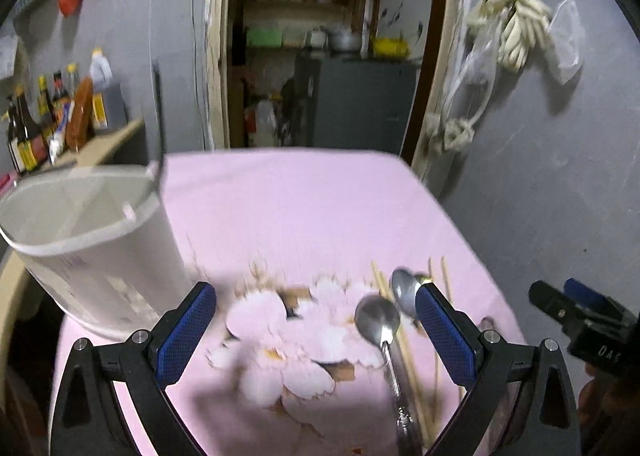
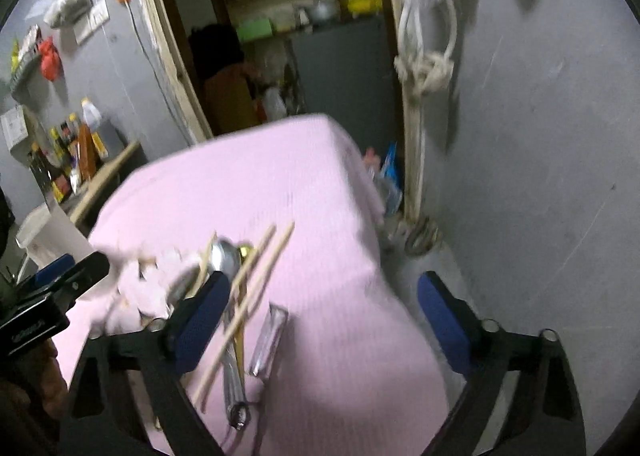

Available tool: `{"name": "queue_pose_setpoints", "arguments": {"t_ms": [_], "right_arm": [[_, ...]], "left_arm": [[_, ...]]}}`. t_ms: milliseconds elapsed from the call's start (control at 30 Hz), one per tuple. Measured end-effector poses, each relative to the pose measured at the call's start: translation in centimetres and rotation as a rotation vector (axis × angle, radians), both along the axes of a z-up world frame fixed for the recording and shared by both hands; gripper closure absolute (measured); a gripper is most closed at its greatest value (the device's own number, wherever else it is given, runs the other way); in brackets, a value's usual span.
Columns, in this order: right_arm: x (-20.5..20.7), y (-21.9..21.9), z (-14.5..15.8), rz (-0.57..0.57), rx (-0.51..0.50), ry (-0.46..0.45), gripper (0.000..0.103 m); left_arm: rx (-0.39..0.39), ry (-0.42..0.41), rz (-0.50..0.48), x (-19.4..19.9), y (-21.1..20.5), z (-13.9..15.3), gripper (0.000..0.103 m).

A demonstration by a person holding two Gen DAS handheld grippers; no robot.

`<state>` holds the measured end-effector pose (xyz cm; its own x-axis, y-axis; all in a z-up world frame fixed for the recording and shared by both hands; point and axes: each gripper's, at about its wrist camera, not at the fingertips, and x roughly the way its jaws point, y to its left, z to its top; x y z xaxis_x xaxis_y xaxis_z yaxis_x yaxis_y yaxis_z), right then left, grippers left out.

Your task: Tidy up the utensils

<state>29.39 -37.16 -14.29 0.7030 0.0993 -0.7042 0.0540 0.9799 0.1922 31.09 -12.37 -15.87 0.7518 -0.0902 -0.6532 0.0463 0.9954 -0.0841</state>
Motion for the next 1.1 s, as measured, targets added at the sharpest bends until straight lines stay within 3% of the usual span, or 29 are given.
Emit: {"name": "queue_pose_setpoints", "arguments": {"t_ms": [167, 500, 733, 867, 1100], "right_arm": [[0.1, 1.3, -3.3, 0.065, 0.018, 0.069, 0.052], [-0.2, 1.5, -4.2, 0.087, 0.019, 0.071, 0.06], [0.3, 1.7, -3.9, 0.086, 0.019, 0.091, 0.065], [0.7, 2.5, -3.9, 0.098, -0.028, 0.116, 0.064], [0.8, 2.8, -3.5, 0.094, -0.061, 0.145, 0.07]], "left_arm": [[-0.025, 0.087, -0.031, 0.9, -0.7, -2.9, 0.01], [-0.094, 0.221, -0.158, 2.7, -2.5, -5.9, 0.054], [-0.12, 0.246, -0.175, 3.4, -2.6, -6.0, 0.06], [-0.14, 0.273, -0.206, 3.7, -2.8, -5.9, 0.071], [-0.158, 0.302, -0.207, 4.2, -3.0, -6.0, 0.071]]}}
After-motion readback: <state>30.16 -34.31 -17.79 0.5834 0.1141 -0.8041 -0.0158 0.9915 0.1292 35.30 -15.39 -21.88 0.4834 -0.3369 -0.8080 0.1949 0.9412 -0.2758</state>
